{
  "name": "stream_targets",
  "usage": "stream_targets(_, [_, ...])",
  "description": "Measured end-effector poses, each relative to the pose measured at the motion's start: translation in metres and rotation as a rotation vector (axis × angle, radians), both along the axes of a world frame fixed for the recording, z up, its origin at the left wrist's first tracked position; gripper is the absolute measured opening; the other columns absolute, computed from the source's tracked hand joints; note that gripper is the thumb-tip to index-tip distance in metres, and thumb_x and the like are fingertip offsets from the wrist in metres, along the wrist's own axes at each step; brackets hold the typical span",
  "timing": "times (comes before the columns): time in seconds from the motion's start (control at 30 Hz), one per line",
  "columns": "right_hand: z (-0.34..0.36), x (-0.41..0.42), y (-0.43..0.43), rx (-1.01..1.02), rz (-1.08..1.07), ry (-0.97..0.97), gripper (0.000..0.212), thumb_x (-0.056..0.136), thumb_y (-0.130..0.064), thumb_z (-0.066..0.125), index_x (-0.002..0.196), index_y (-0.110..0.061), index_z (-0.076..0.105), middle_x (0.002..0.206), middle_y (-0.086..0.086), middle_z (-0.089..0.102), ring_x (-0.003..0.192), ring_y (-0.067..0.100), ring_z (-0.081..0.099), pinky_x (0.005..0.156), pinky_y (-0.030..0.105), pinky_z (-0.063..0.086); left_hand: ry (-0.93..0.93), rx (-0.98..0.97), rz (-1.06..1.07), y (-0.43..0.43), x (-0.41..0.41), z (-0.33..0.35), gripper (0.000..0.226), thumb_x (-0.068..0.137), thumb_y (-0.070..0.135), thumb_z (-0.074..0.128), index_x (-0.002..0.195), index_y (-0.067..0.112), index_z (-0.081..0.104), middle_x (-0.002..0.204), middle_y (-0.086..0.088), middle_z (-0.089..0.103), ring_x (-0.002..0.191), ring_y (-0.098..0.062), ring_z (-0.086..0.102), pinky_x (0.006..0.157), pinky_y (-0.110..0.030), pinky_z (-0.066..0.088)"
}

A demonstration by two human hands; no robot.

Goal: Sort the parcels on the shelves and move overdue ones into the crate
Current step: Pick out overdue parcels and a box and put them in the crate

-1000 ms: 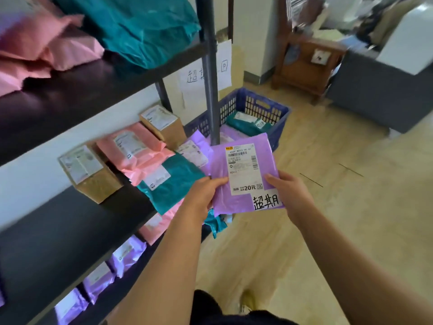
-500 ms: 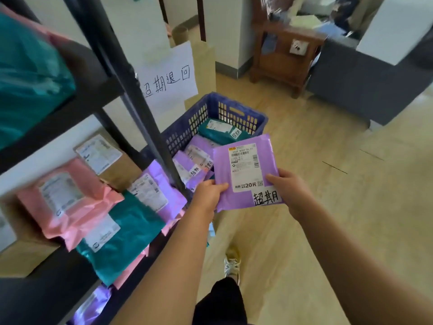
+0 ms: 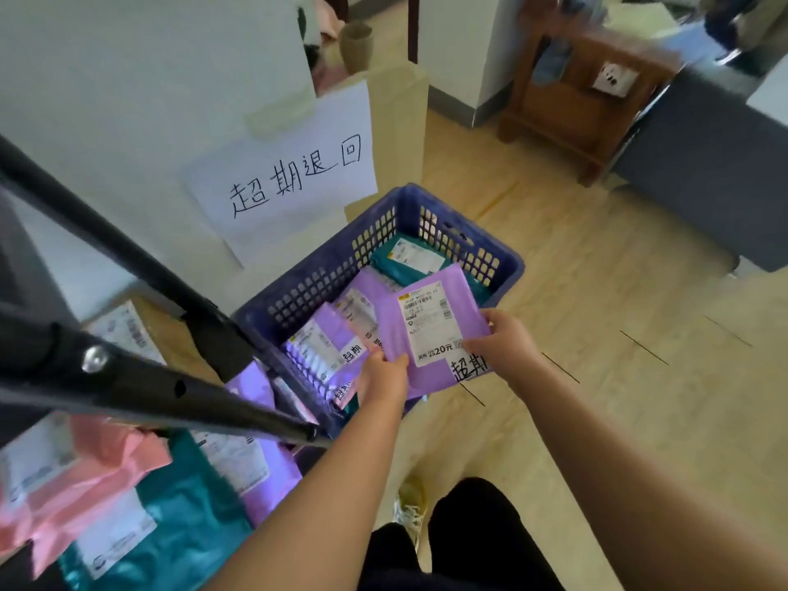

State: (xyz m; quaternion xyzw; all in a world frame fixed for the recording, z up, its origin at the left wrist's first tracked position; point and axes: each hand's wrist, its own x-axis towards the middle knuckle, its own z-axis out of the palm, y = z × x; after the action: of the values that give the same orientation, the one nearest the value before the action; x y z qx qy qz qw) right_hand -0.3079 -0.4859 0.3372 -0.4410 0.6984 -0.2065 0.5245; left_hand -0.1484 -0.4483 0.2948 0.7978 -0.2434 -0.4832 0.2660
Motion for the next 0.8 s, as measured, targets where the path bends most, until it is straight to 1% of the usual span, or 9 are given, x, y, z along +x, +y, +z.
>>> stream_targets(0.1, [-0.016,0.005,-0.037,0.032,0.15,0.057,0.043,0.079,-0.007,0.075,0.117,-0.018,0.058,0.103,0.0,0.069,0.084,0.017,0.069,0.073,0.037,0.06,-0.007,0.036,0.041,-0.026,0.007,-0.009,0.016,0.093,0.017,0.059,0.102,0.003,0.062,0.098,-0.014,0.065,0.075,-0.024,0.058,0.069,-0.033,0.049])
stream_targets(0.17, [-0.027,0.009,-0.058,0.049,0.258,0.099,0.05,0.08,-0.011,0.076,0.124,-0.02,0.055,0.103,-0.006,0.063,0.08,0.008,0.063,0.062,0.025,0.053,-0.01,0.058,0.074,-0.038,0.012,-0.016,0.016,0.091,0.013,0.06,0.1,0.001,0.063,0.095,-0.013,0.065,0.068,-0.021,0.055,0.057,-0.029,0.043])
stream_targets(0.3, [-0.053,0.021,-0.112,0.077,0.478,0.177,0.058,0.083,-0.014,0.073,0.136,-0.017,0.048,0.099,-0.007,0.055,0.072,0.003,0.053,0.058,0.019,0.044,-0.017,0.102,0.171,-0.068,0.016,-0.03,0.031,0.089,0.013,0.064,0.118,0.003,0.06,0.113,-0.011,0.066,0.089,-0.027,0.058,0.071,-0.03,0.042])
stream_targets(0.4, [-0.071,0.033,-0.145,0.072,0.615,0.262,0.059,0.084,-0.019,0.07,0.137,-0.019,0.045,0.097,-0.006,0.057,0.074,0.013,0.059,0.067,0.033,0.052,-0.047,0.135,0.202,-0.09,0.021,-0.041,0.048,0.089,0.013,0.066,0.131,0.005,0.047,0.118,-0.006,0.057,0.104,-0.027,0.058,0.078,-0.03,0.042])
stream_targets(0.57, [-0.113,0.052,-0.182,0.064,0.753,0.305,0.058,0.087,-0.018,0.065,0.139,-0.02,0.04,0.101,-0.004,0.06,0.073,0.017,0.063,0.063,0.038,0.055,-0.052,0.189,0.293,-0.119,0.033,-0.075,0.046,0.091,0.017,0.063,0.132,0.007,0.045,0.12,-0.012,0.055,0.1,-0.027,0.056,0.087,-0.038,0.05])
stream_targets(0.63, [-0.137,0.064,-0.198,0.064,0.799,0.331,0.057,0.088,-0.015,0.064,0.139,-0.021,0.038,0.1,-0.005,0.061,0.067,0.017,0.063,0.058,0.036,0.054,-0.026,0.215,0.337,-0.132,0.037,-0.096,0.032,0.093,0.014,0.06,0.121,0.005,0.048,0.101,-0.007,0.054,0.087,-0.023,0.054,0.075,-0.031,0.048])
stream_targets(0.7, [-0.152,0.073,-0.209,0.044,0.833,0.35,0.058,0.089,-0.013,0.063,0.14,-0.022,0.037,0.103,-0.004,0.061,0.068,0.016,0.065,0.054,0.035,0.056,-0.014,0.227,0.353,-0.141,0.04,-0.108,0.013,0.094,0.008,0.055,0.105,0.007,0.048,0.079,-0.002,0.049,0.065,-0.016,0.049,0.053,-0.019,0.043])
stream_targets(0.73, [-0.164,0.08,-0.216,0.037,0.86,0.36,0.056,0.09,-0.012,0.062,0.139,-0.021,0.037,0.104,-0.003,0.061,0.068,0.016,0.064,0.05,0.033,0.053,-0.011,0.24,0.356,-0.146,0.043,-0.119,0.008,0.094,0.005,0.053,0.1,0.006,0.048,0.073,-0.004,0.047,0.058,-0.013,0.045,0.042,-0.014,0.036])
stream_targets(0.8, [-0.18,0.089,-0.224,0.029,0.899,0.385,0.052,0.091,-0.013,0.061,0.137,-0.02,0.038,0.109,0.0,0.063,0.07,0.017,0.063,0.047,0.03,0.047,0.0,0.247,0.359,-0.153,0.049,-0.133,0.013,0.094,0.002,0.05,0.105,-0.002,0.055,0.078,-0.015,0.053,0.055,-0.012,0.044,0.038,-0.015,0.033])
